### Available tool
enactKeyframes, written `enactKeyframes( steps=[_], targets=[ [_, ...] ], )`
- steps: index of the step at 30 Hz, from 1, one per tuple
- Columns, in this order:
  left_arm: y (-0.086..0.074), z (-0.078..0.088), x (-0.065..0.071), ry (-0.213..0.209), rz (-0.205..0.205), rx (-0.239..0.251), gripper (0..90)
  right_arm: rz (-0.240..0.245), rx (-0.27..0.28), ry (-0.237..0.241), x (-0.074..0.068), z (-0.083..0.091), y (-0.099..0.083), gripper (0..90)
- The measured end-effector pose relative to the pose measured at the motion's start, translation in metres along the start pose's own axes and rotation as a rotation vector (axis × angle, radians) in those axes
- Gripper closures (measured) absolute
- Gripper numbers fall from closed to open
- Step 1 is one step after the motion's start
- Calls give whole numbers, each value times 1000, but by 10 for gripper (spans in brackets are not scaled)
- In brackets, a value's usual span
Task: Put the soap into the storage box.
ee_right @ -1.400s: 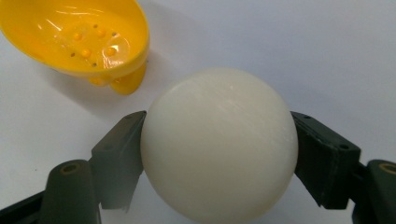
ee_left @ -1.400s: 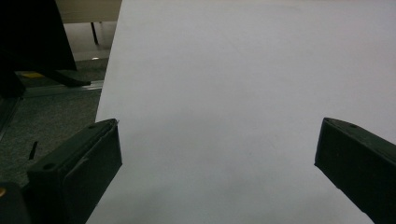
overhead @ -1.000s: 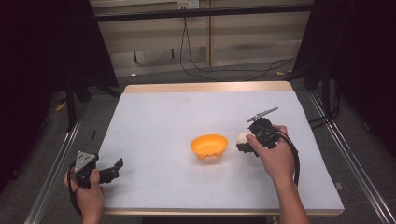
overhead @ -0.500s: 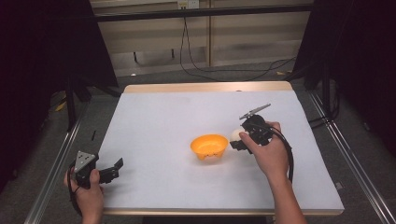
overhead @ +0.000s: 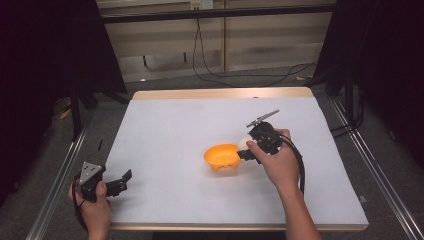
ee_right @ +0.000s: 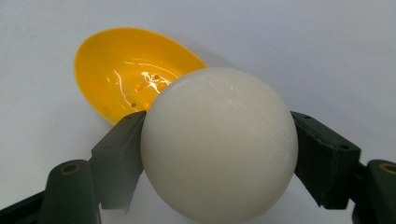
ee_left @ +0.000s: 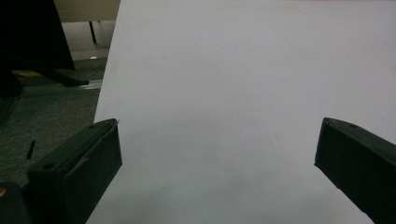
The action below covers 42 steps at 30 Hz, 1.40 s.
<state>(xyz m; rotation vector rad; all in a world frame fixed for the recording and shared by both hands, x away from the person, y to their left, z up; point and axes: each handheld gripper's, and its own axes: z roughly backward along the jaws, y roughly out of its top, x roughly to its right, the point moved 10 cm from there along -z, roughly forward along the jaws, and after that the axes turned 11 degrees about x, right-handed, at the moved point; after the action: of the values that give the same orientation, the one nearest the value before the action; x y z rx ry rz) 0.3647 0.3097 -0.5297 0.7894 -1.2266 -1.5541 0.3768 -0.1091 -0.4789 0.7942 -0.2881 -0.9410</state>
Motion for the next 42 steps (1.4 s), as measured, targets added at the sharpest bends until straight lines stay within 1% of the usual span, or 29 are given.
enactKeyframes(
  steps=[7, 10, 11, 12, 13, 18, 23, 26, 27, 29, 30, 32, 36, 37, 41, 42],
  targets=[
    [0, 0, 0, -1, 0, -1, 4, 15, 3, 15, -7, -6, 4, 242],
    [0, 0, 0, -1, -1, -1, 4, 11, -12, 15, -11, -9, 4, 242],
    [0, 0, 0, -1, 0, -1, 4, 22, -7, 21, -11, -11, 5, 242],
    [0, 0, 0, 0, 0, 0, 4, 21, -15, 22, -14, -13, 6, 242],
    [0, 0, 0, 0, 1, 0, 4, 30, -10, 25, -15, -14, 7, 242],
    [0, 0, 0, -1, 0, -1, 4, 26, -17, 30, -22, -17, 10, 242],
    [0, 0, 0, -2, 0, -1, 4, 40, -20, 47, -28, -24, 13, 242],
    [0, 0, 0, 0, -2, -2, 4, 48, -22, 49, -30, -27, 14, 242],
    [0, 0, 0, -1, 1, -1, 4, 41, -23, 49, -32, -27, 14, 242],
    [0, 0, 0, -2, 1, -2, 4, 48, -23, 50, -32, -28, 15, 242],
    [0, 0, 0, -2, 1, -2, 4, 41, -26, 48, -33, -29, 15, 242],
    [0, 0, 0, -1, 1, -1, 4, 52, -25, 52, -34, -31, 15, 242],
    [0, 0, 0, -2, 1, -1, 4, 48, -33, 52, -38, -34, 15, 242],
    [0, 0, 0, -2, 0, -2, 4, 57, -30, 55, -38, -35, 15, 242],
    [0, 0, 0, -1, 1, -1, 4, 47, -39, 52, -41, -38, 15, 242],
    [0, 0, 0, -1, 1, -1, 4, 52, -40, 54, -41, -39, 15, 242]
  ],
)
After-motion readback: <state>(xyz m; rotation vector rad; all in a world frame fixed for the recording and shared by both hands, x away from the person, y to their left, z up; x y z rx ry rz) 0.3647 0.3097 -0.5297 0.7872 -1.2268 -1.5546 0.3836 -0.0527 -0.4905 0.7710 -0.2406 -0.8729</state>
